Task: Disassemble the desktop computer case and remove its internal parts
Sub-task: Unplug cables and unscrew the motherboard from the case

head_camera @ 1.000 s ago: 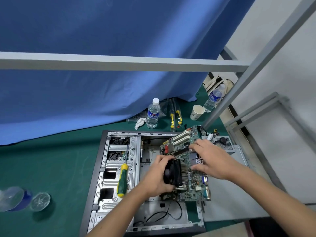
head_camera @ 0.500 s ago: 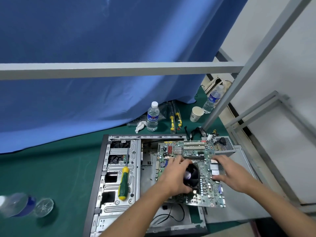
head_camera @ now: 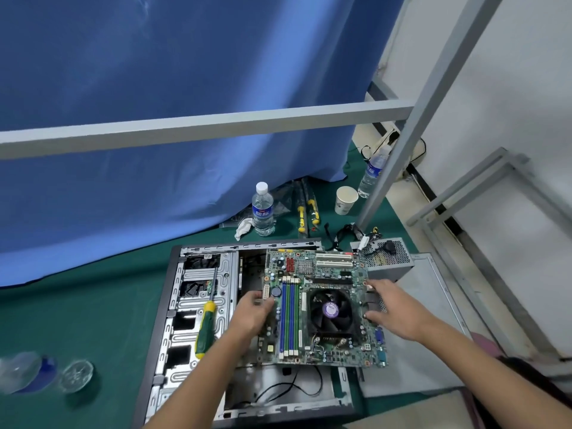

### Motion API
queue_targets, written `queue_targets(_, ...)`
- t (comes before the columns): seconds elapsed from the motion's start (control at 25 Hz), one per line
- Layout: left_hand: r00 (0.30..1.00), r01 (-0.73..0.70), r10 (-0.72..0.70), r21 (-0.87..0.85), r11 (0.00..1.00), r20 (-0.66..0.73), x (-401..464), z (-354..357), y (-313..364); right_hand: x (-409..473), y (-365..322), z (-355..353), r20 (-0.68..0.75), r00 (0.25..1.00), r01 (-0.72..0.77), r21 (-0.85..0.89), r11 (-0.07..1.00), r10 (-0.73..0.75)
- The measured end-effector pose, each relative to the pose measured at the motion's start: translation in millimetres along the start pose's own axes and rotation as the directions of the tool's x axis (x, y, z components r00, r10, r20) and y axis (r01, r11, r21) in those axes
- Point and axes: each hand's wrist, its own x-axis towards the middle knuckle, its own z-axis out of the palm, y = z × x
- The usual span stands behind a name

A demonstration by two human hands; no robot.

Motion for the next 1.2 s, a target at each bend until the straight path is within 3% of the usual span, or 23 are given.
queue_targets(0.08,1.0,-0.001,0.001,-0.04,0.999,-0.004,-1.4,-3.3,1.6,-3.0,-17.1,-6.2,-0.005,0.995,0.101,0.077,0.992,-0.101)
queue_targets(0.16,0.999,-0.021,0.022,0.044,0.999,-0.034,-3.9,-2.3,5.2,-5.5,-43.2,-10.1,0.109,0.975,0.186,0.096,0.978,-0.196)
queue_targets(0.24,0.998,-0.047,0.052,0.102,0.994,-0.044,-9.6,-0.9,9.9,-1.9,-63.1,-2.5,0.242,0.946,0.244,-0.098,0.965,-0.214)
queue_targets(0.32,0.996,-0.074,0.079,0.118,0.99,-0.041,-15.3,-1.5,11.8,3.0,-72.6,4.6,0.222,0.952,0.267,-0.274,0.924,-0.209)
queue_targets(0.4,0.994,-0.098,0.105,0.14,0.985,-0.044,-20.1,-3.0,13.8,4.4,-74.1,4.9,0.166,0.967,0.235,-0.296,0.926,-0.193)
queue_targets(0.52,0.988,-0.146,0.151,0.142,0.979,-0.022,-28.9,-5.3,18.9,-1.1,-69.7,-2.4,0.156,0.971,0.206,-0.173,0.963,-0.18)
queue_targets(0.64,0.981,-0.193,0.193,0.037,0.981,0.014,-40.1,-10.0,34.3,-11.0,-68.4,-26.7,0.153,0.972,0.179,0.015,0.984,-0.179)
queue_targets(0.8,0.957,-0.145,0.17,-0.118,0.982,0.235,-58.5,-12.6,67.8,-29.8,-61.0,-69.8,0.177,0.97,0.128,0.215,0.968,-0.167)
queue_targets(0.96,0.94,-0.087,0.115,-0.101,0.991,0.321,-68.9,14.5,90.0,-52.9,-38.6,-97.9,0.307,0.947,-0.039,0.415,0.909,-0.099)
queue_targets(1.2,0.946,-0.062,0.046,0.041,0.997,0.321,-75.2,75.5,78.5,-78.8,9.5,-96.0,0.415,0.909,-0.156,0.427,0.891,-0.04)
